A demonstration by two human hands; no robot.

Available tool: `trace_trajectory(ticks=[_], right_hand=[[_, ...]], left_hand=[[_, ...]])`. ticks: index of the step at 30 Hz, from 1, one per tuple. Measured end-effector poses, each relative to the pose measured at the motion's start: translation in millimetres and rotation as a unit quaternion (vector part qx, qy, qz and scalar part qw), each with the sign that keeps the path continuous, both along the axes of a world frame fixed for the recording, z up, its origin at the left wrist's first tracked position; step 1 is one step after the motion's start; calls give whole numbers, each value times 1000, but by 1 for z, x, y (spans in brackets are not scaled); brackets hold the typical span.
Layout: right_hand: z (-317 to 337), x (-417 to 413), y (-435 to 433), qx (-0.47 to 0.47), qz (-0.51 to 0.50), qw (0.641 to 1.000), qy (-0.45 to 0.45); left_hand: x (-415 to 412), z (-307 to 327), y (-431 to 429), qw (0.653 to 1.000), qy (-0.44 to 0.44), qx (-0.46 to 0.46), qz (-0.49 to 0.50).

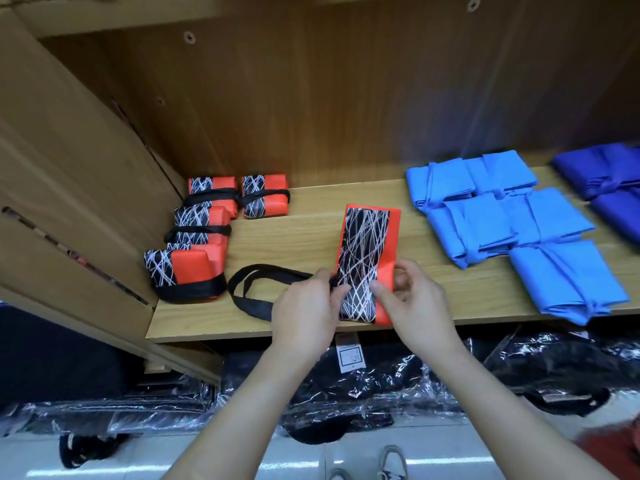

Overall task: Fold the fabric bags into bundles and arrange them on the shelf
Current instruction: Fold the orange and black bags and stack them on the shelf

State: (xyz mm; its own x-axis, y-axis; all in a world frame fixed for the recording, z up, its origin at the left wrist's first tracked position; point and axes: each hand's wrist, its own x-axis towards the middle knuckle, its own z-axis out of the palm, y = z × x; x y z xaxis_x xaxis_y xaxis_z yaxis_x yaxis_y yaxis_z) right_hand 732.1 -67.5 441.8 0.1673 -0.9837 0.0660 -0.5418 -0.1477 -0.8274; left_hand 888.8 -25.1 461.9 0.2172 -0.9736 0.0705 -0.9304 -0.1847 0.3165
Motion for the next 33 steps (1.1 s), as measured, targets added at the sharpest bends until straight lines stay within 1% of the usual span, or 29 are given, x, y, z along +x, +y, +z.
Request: trace_trajectory(ticks=[3,6,8,9,11,13,15,17,19,22,24,25,27,28,29,31,33], right_hand=[[0,4,-11,-1,-11,997,76],[2,9,-21,13,-14,989,150],[3,12,-24,26,-13,981,192],[4,13,-26,37,-12,978,203],[6,13,-28,60,-11,976,209],[8,12,-28,80,-3,973,218],[12,11,-26,81,3,969,233],[17,11,-25,57,12,969,240],[26,11,-29,59,33,974,217],[36,14,-46,94,63,976,184],[37,17,-54,105,66,978,170],[36,18,-55,109,63,981,146],[30,18,-50,126,61,989,48],[26,18,-48,131,66,989,-6],[24,17,-45,128,74,988,-48],[22,16,-41,132,93,982,-101],[22,14,-36,165,85,970,-159]], left_hand=[[-6,0,0,998,-70,3,4],[-6,0,3,992,-111,-52,-17],[-4,-8,6,980,-124,-126,-97],[-2,-12,9,971,-131,-133,-152],[1,-18,16,959,-150,-93,-221],[3,-24,20,959,-156,-46,-233],[4,-24,18,960,-152,-45,-232],[5,-22,17,958,-150,-56,-239],[4,-25,21,953,-150,-66,-255],[3,-29,30,946,-153,-95,-270],[4,-19,32,948,-145,-67,-275],[5,-9,32,950,-133,-40,-281],[11,10,27,955,-84,27,-283],[15,16,22,960,-49,49,-272],[17,19,17,964,-16,53,-259],[20,21,8,973,49,24,-226],[19,18,2,977,100,-18,-185]])
